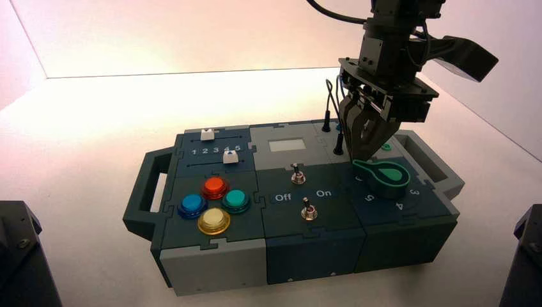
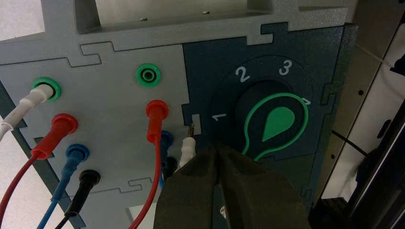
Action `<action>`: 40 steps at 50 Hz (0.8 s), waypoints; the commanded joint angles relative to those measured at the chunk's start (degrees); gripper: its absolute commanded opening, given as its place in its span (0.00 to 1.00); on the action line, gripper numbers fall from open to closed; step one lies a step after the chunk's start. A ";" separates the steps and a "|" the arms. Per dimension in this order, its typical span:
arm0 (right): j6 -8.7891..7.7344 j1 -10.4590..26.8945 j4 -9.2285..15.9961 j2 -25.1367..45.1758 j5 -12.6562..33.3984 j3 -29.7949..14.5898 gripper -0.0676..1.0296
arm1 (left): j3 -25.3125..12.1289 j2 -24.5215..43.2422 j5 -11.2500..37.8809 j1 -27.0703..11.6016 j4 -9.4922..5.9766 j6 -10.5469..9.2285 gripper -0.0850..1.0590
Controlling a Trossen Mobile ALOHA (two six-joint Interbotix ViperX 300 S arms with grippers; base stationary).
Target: Turn the knob to position 6.
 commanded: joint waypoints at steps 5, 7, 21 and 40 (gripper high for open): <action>0.62 -0.26 0.09 1.05 -0.62 -0.70 0.04 | -0.53 -2.90 -0.18 0.09 -0.09 0.26 0.05; 0.62 -0.35 0.09 1.05 -0.62 -0.62 0.04 | -0.53 -2.90 -0.26 0.09 0.00 0.26 0.05; 0.62 -0.35 0.00 1.14 -0.62 -0.70 0.04 | -0.18 -2.99 -2.81 0.62 0.26 0.26 0.05; 0.62 -0.35 0.18 1.14 -0.35 -0.53 0.04 | 1.58 -8.53 -2.90 9.05 0.35 0.09 0.05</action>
